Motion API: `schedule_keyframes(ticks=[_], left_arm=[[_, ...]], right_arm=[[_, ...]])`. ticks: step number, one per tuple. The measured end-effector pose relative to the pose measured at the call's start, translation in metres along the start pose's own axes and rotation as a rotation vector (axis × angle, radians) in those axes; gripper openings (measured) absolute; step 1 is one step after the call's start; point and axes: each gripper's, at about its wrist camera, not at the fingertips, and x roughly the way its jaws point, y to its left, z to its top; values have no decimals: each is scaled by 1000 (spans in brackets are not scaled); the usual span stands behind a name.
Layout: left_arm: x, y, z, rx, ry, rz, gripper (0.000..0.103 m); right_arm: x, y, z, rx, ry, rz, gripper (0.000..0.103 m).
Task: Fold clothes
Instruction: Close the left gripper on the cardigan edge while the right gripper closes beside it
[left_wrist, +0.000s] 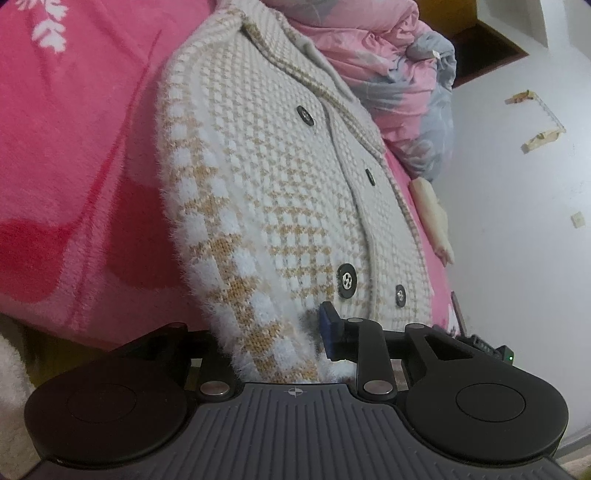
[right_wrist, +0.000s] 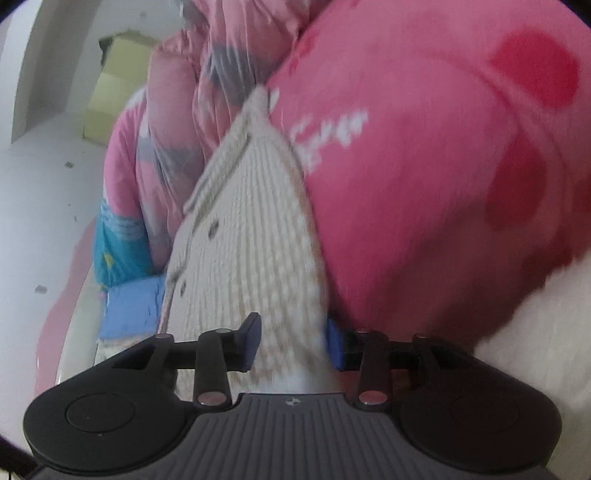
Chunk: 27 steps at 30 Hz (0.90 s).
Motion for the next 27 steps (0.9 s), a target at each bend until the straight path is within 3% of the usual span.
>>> schedule_keyframes(ticks=[4, 11, 17, 22, 27], left_arm=[[-1, -4, 0, 35, -6, 15, 24], [-10, -10, -3, 54, -54, 3, 13], [-26, -15, 1, 7, -116, -99, 11], [-32, -28, 19, 11, -178, -168, 9], [-37, -47, 50, 74, -266, -190, 9]], right_arm=[[8, 2, -16, -24, 27, -3, 11], [-8, 30, -19, -109, -38, 82, 9], [-15, 58, -8, -154, -89, 145, 8], [-12, 91, 12, -231, -138, 208, 8], [-1, 127, 46, -307, -171, 259, 8]])
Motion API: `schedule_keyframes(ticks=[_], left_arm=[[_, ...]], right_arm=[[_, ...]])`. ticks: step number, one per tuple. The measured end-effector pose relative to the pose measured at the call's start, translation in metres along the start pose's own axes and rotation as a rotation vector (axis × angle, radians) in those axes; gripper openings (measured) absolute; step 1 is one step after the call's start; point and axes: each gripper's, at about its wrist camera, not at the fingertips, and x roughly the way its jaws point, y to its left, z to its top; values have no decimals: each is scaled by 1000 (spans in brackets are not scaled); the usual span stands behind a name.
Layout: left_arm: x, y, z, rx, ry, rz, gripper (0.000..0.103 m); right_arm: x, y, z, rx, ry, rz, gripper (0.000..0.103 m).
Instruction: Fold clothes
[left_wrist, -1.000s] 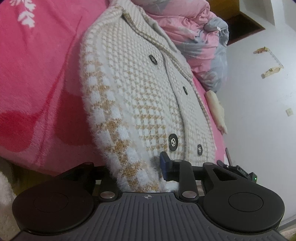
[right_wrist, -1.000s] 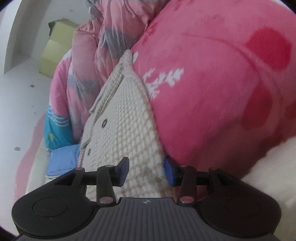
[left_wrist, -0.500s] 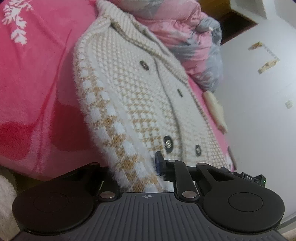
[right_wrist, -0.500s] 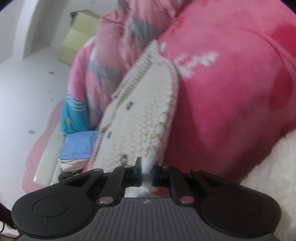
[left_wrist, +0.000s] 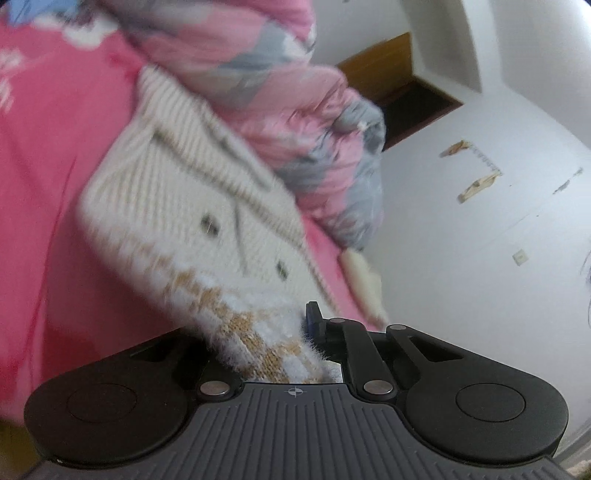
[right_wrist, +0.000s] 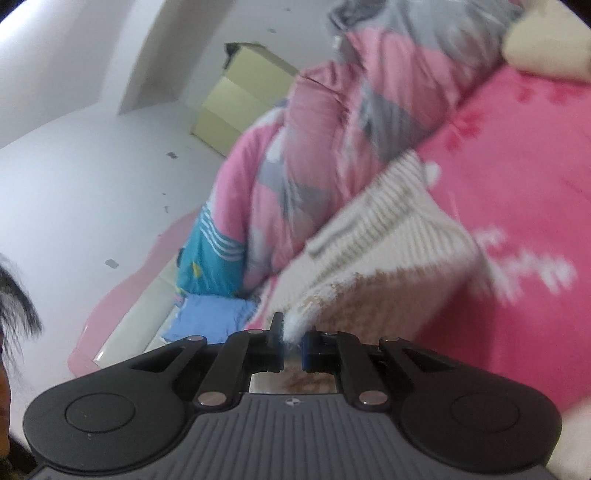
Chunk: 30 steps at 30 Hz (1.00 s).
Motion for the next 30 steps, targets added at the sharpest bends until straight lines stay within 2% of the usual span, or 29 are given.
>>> schedule_keyframes(ticks=[5, 10, 15, 21, 24, 27, 28, 29, 30], left_arm=[[13, -4, 44, 56, -67, 6, 9], [44, 6, 96, 82, -87, 48, 9], [93, 27, 155, 77, -72, 108, 9], [156, 77, 204, 22, -91, 206, 11], [178, 109, 214, -91, -71, 239, 13], [182, 134, 217, -256, -52, 193, 19], [179, 139, 218, -296, -56, 159, 23], [174, 142, 218, -329, -62, 120, 30], [168, 145, 219, -362, -74, 88, 35]], right_arm=[[37, 11, 49, -45, -30, 41, 8], [85, -1, 94, -40, -50, 58, 8], [145, -31, 133, 11, -53, 40, 8], [232, -95, 171, 94, -60, -68, 9], [268, -136, 177, 198, -15, -101, 12], [286, -169, 176, 344, 54, -133, 16], [282, -173, 176, 371, 45, -113, 21], [278, -177, 175, 398, 35, -93, 28], [271, -180, 175, 420, 18, -76, 47]])
